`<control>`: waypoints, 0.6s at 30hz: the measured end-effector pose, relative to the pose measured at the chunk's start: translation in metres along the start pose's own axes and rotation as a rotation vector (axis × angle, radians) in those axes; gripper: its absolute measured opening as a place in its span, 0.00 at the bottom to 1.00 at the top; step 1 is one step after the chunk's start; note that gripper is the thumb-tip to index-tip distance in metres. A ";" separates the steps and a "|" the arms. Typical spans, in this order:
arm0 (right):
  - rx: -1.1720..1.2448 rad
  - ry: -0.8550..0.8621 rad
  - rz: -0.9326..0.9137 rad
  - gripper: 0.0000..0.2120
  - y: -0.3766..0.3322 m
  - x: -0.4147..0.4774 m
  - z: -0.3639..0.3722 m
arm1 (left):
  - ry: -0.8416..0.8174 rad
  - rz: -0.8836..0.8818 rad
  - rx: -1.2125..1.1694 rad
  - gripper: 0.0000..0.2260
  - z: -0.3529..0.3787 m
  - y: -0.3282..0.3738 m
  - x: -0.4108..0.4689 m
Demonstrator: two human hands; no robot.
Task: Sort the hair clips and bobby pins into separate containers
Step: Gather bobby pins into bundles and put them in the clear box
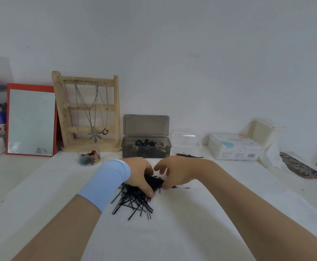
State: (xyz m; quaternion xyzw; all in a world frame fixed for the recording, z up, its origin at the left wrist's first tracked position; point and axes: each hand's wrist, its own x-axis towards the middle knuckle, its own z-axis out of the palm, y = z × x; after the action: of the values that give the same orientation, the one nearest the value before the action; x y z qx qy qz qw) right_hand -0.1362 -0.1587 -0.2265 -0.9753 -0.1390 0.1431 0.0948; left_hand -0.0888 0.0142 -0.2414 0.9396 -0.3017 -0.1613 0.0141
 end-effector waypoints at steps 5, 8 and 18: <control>-0.044 -0.006 -0.046 0.32 -0.014 0.016 0.010 | -0.012 -0.115 0.033 0.47 -0.001 -0.013 0.000; -0.096 -0.013 -0.081 0.18 -0.016 0.019 0.005 | 0.011 -0.077 -0.013 0.35 -0.001 -0.018 0.001; -0.113 0.037 -0.049 0.14 -0.018 0.019 0.009 | 0.096 -0.010 -0.076 0.27 0.002 -0.013 0.005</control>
State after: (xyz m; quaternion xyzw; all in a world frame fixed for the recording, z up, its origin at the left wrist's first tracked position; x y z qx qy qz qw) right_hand -0.1258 -0.1350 -0.2357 -0.9779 -0.1688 0.1146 0.0456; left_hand -0.0780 0.0224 -0.2463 0.9465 -0.2897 -0.1272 0.0634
